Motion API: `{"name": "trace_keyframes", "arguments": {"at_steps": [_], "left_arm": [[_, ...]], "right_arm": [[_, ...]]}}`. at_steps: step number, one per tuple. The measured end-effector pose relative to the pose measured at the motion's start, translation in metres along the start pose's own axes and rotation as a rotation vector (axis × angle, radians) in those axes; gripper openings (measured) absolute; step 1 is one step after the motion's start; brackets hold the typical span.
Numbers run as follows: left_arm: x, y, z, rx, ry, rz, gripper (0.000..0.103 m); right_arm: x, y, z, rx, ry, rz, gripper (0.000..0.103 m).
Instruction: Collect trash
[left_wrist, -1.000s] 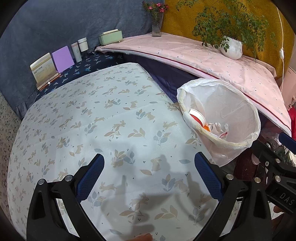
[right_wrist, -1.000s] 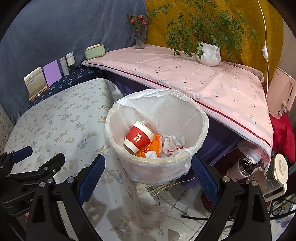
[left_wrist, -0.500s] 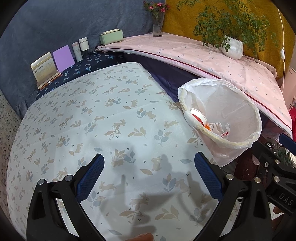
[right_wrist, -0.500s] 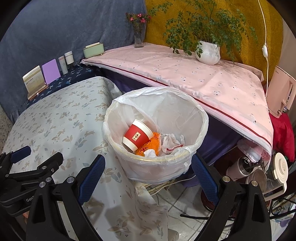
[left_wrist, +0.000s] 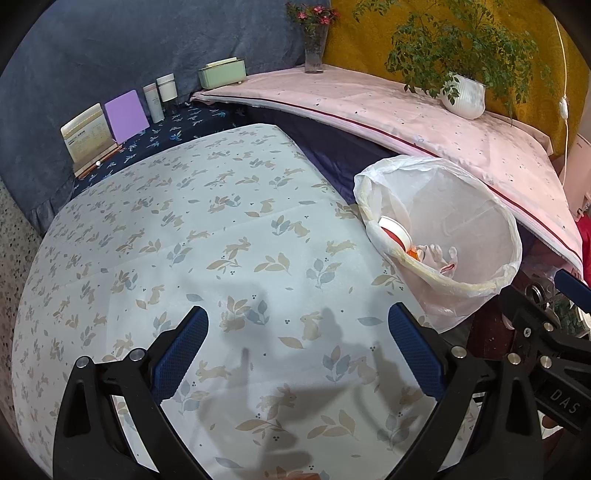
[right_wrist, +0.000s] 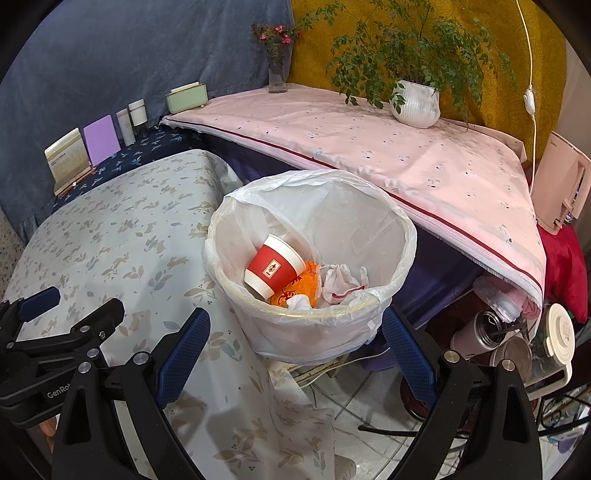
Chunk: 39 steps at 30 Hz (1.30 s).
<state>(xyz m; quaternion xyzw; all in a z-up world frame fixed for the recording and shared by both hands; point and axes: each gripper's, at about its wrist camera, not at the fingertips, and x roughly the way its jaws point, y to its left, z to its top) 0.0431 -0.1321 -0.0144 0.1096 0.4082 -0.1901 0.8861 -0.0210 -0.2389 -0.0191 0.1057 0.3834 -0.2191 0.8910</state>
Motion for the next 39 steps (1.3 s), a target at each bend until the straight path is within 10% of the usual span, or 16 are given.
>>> {"name": "trace_keyframes", "arguments": {"at_steps": [39], "left_arm": [[0.0051, -0.0056, -0.0007, 0.0, -0.002, 0.02, 0.094]], "right_arm": [[0.0078, -0.002, -0.0049, 0.002, 0.012, -0.001, 0.09]]}}
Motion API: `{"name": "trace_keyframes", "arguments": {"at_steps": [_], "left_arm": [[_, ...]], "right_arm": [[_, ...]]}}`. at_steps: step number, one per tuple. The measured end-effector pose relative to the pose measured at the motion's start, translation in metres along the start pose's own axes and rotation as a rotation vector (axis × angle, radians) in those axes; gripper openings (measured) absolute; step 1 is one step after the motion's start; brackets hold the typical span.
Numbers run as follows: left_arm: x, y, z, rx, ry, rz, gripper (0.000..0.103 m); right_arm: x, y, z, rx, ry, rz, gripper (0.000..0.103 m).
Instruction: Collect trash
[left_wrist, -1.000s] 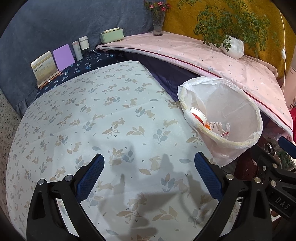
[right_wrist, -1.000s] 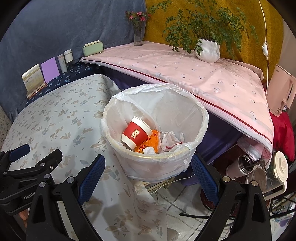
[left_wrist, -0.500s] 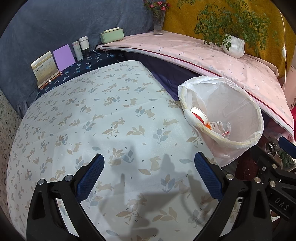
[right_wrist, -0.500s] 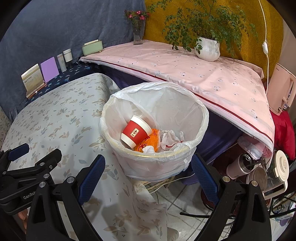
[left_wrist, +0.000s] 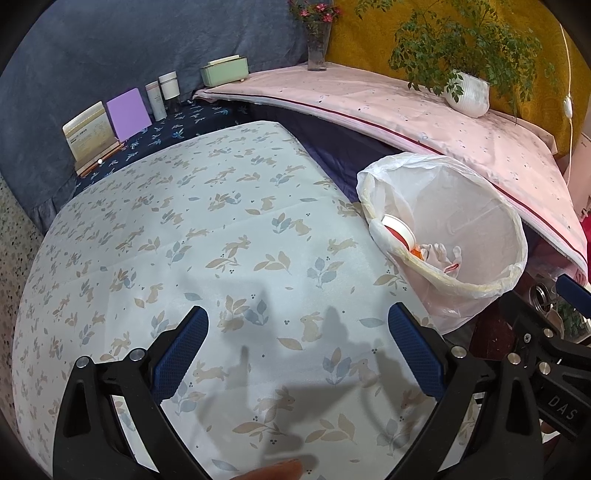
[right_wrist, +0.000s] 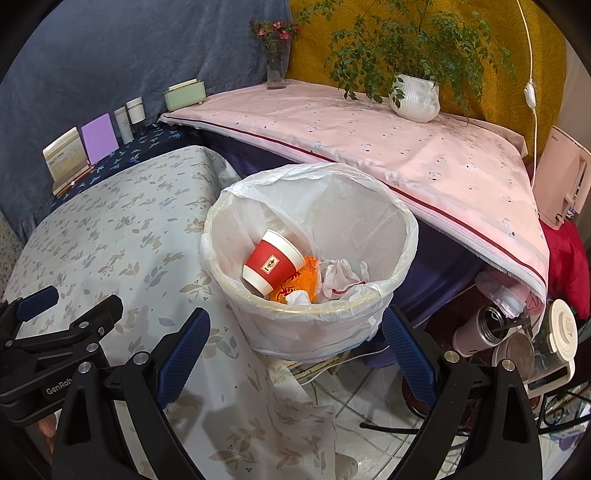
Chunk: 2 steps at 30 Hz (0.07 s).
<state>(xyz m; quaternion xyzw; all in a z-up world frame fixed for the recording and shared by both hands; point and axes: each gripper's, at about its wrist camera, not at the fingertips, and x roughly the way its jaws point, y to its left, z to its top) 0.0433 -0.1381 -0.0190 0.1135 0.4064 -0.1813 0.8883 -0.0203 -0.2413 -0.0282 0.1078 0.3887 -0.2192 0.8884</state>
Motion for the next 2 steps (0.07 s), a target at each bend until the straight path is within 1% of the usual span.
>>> {"name": "trace_keyframes", "arguments": {"at_steps": [2], "left_arm": [[0.0007, -0.0011, 0.0005, 0.006, -0.003, -0.002, 0.094]], "right_arm": [[-0.0003, -0.0001, 0.0002, 0.0, 0.0, 0.0, 0.09]]}}
